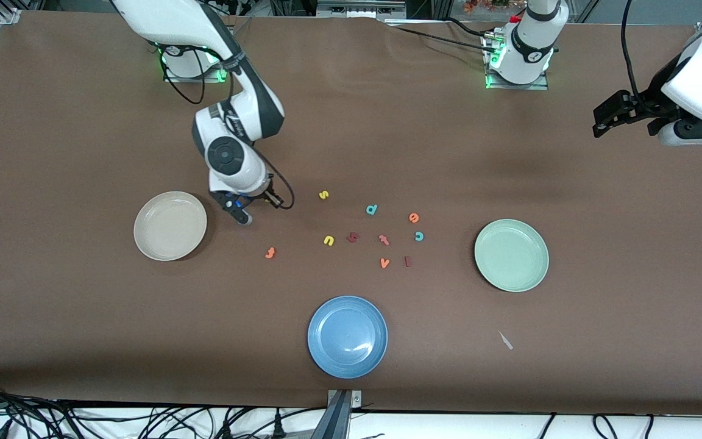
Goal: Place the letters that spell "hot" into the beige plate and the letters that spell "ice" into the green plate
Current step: 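Grasp the yellow h with the right gripper and lift it, then lower the h onto the white plate and open the right gripper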
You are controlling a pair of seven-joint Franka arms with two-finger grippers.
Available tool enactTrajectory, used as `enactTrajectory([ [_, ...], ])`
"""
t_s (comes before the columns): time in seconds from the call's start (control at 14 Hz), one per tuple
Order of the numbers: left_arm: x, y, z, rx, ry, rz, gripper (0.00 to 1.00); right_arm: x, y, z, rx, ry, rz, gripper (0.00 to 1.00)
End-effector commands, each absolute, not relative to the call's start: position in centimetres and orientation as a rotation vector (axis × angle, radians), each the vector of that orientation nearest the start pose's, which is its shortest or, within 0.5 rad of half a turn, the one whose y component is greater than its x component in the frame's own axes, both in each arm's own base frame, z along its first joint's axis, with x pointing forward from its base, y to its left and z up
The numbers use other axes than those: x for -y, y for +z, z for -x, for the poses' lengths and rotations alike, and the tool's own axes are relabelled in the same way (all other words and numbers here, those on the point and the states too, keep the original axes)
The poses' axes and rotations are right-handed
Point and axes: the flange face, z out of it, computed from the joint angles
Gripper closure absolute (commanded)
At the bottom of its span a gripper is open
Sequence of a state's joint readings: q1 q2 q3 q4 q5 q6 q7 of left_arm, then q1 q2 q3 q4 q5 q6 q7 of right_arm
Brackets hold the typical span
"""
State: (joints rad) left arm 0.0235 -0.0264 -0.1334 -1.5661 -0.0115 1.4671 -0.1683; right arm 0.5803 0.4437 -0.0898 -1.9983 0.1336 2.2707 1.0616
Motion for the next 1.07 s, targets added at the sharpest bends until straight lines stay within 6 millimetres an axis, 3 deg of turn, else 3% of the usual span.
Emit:
enactTrajectory([
  [0.0,6.3,63.8,-53.4,0.058,0.121,3.128,0.00,-24.4,23.9,-52.5,-0.821,0.300,3.122,0.98],
  [0.29,7.6,61.1,-54.4,0.014,0.224,3.137,0.00,-14.3,27.2,-53.4,-0.523,0.346,3.164,0.98],
  [0.43,8.1,59.6,-55.0,0.012,0.267,3.133,0.00,-10.1,27.7,-53.1,-0.441,0.354,3.159,0.98],
  [0.5,9.0,57.8,-55.6,-0.026,0.322,3.126,0.00,-8.4,27.6,-53.1,-0.405,0.360,3.161,0.98],
  [0.64,12.4,54.8,-56.3,-0.107,0.399,3.109,0.00,-6.3,26.8,-53.1,-0.363,0.341,3.168,0.98],
  [0.86,17.6,46.8,-58.2,-0.223,0.568,3.063,0.00,-5.0,23.8,-52.8,-0.267,0.206,3.201,0.95],
  [0.93,18.9,45.3,-59.4,-0.247,0.536,3.074,0.00,-4.9,23.4,-53.2,-0.251,0.178,3.205,0.89],
  [1.0,20.6,43.8,-60.0,-0.277,0.507,3.084,0.00,-4.9,23.6,-53.5,-0.230,0.146,3.204,0.70],
])
